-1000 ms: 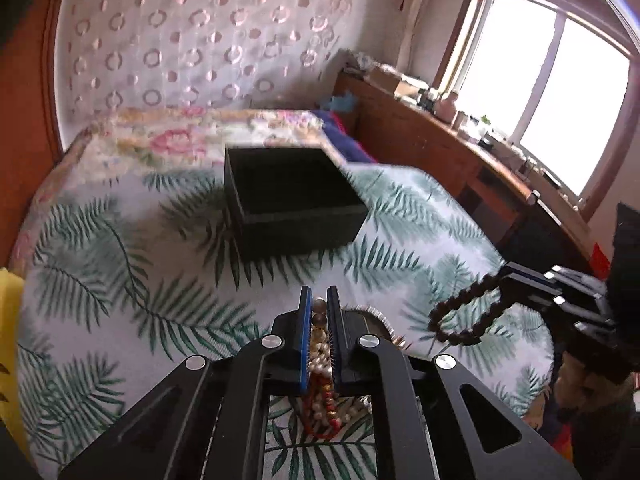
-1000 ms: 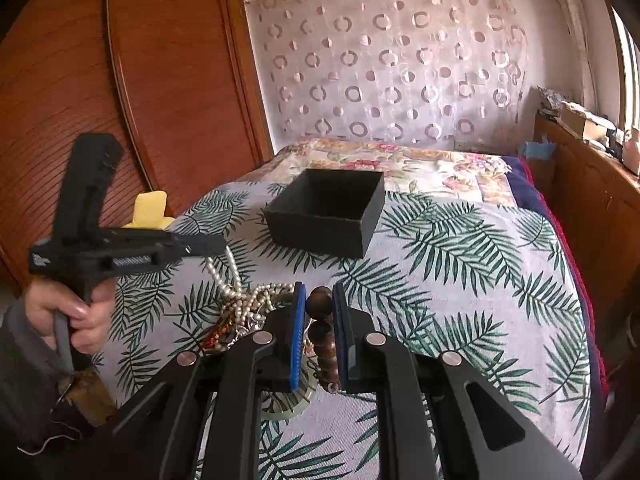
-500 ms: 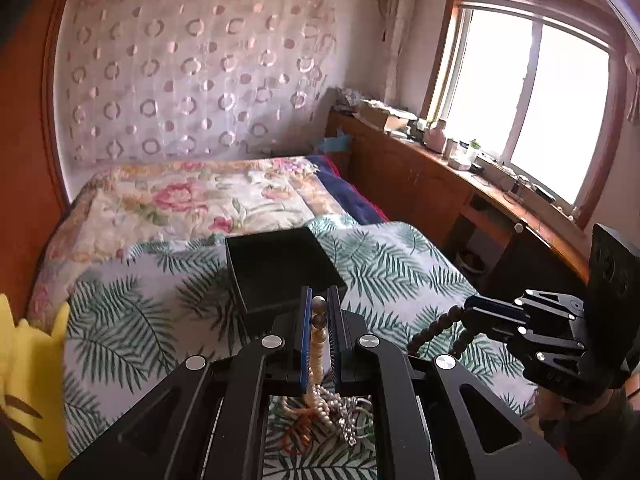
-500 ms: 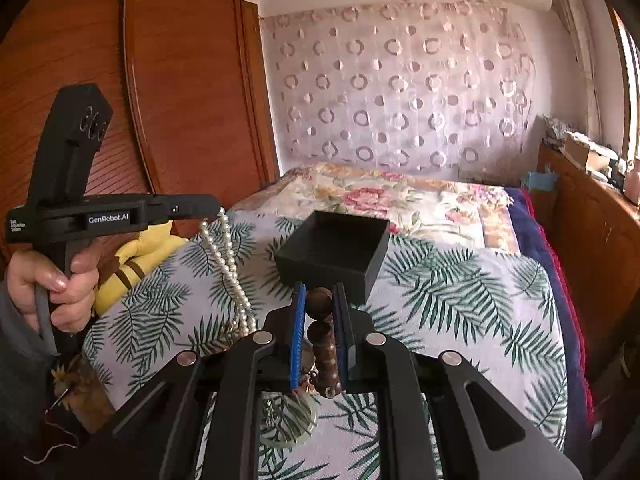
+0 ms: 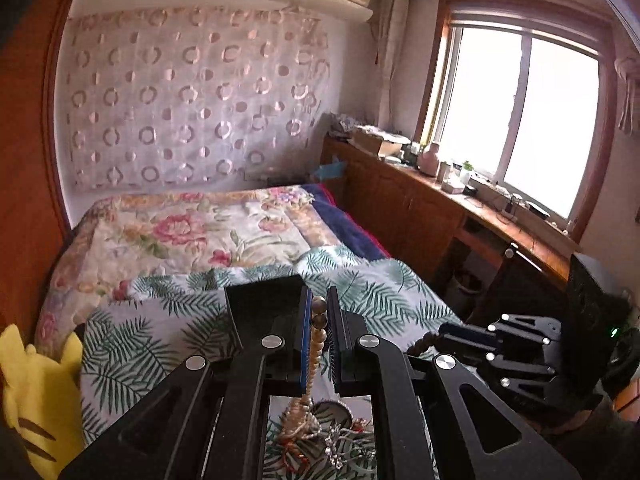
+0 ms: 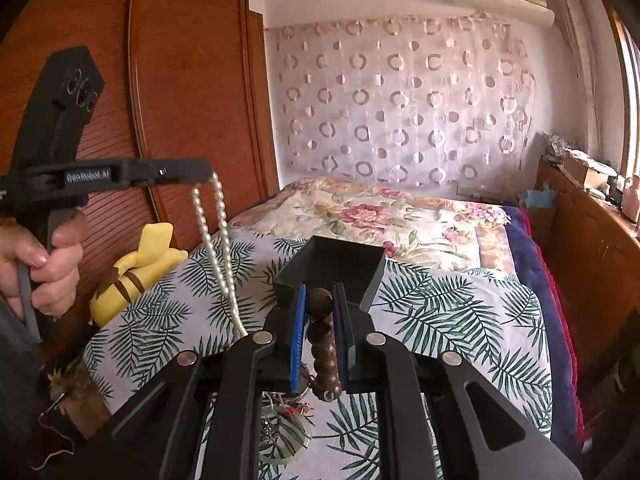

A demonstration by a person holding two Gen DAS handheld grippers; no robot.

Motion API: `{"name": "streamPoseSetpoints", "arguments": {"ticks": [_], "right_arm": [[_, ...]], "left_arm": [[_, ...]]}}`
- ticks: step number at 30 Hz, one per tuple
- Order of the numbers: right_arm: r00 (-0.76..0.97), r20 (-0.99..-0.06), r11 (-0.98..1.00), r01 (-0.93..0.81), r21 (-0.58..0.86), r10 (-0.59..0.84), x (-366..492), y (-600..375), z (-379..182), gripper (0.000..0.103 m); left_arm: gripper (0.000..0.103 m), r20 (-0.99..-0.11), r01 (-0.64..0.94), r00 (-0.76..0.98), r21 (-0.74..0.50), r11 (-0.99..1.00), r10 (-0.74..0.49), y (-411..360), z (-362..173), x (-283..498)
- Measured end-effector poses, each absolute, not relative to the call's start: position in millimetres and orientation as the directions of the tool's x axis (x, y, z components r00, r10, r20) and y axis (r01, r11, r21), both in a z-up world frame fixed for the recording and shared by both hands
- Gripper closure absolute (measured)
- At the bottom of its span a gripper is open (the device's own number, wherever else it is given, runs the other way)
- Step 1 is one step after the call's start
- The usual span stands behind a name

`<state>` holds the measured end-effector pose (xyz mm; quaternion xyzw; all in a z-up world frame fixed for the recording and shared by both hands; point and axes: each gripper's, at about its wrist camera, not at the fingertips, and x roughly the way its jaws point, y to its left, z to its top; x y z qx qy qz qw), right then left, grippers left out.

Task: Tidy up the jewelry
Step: 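Lift both held pieces and carry them over the black box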

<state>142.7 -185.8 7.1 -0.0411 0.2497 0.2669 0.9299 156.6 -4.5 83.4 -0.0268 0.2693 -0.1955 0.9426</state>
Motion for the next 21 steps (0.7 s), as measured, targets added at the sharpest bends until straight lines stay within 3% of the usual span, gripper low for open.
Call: {"name": "streamPoseSetpoints", "arguments": {"ticks": [21], "right_arm": [[0.749, -0.443, 0.834, -0.552, -0.008, 0.492, 197, -161, 33, 0.088]], "left_arm": [[0.096, -0.464, 0.327, 0.822, -0.089, 0.941, -0.33, -3, 113, 209]]}}
